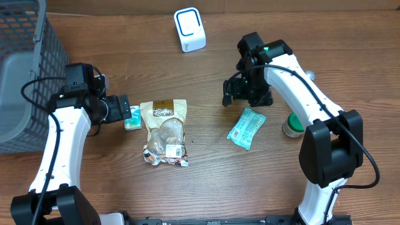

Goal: Scan the item barcode
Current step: 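Regrasp the packet with the right gripper and push it right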

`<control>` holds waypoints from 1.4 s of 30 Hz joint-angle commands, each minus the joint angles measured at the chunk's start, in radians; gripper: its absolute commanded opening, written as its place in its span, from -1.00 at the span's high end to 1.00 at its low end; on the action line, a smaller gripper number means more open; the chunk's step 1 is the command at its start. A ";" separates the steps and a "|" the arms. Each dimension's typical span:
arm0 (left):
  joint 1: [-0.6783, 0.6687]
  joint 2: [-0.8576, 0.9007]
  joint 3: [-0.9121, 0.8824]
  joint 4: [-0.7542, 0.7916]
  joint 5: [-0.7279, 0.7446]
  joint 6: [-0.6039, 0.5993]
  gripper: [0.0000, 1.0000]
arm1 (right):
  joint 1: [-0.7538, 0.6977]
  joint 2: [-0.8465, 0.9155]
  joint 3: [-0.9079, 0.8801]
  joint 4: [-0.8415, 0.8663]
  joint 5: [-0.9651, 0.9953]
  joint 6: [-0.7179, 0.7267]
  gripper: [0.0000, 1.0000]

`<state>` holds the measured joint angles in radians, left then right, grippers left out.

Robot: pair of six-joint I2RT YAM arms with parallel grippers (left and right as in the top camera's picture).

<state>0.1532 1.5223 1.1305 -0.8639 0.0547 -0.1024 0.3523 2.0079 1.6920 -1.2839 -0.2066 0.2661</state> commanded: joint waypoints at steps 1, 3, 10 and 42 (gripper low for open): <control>0.004 -0.001 0.019 0.002 -0.006 -0.010 -0.99 | 0.025 0.003 -0.006 0.000 -0.093 0.074 0.48; 0.004 -0.001 0.019 0.002 -0.006 -0.010 -0.99 | 0.041 0.003 -0.019 0.004 -0.077 0.103 0.69; 0.004 -0.001 0.019 0.002 -0.007 -0.010 -0.99 | 0.120 0.003 -0.143 0.136 0.030 0.275 0.92; 0.004 -0.001 0.019 0.002 -0.007 -0.010 -0.99 | 0.068 0.003 -0.351 0.146 0.503 0.378 0.76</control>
<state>0.1532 1.5223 1.1305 -0.8639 0.0544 -0.1024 0.4294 2.0079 1.3479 -1.1378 0.2436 0.6338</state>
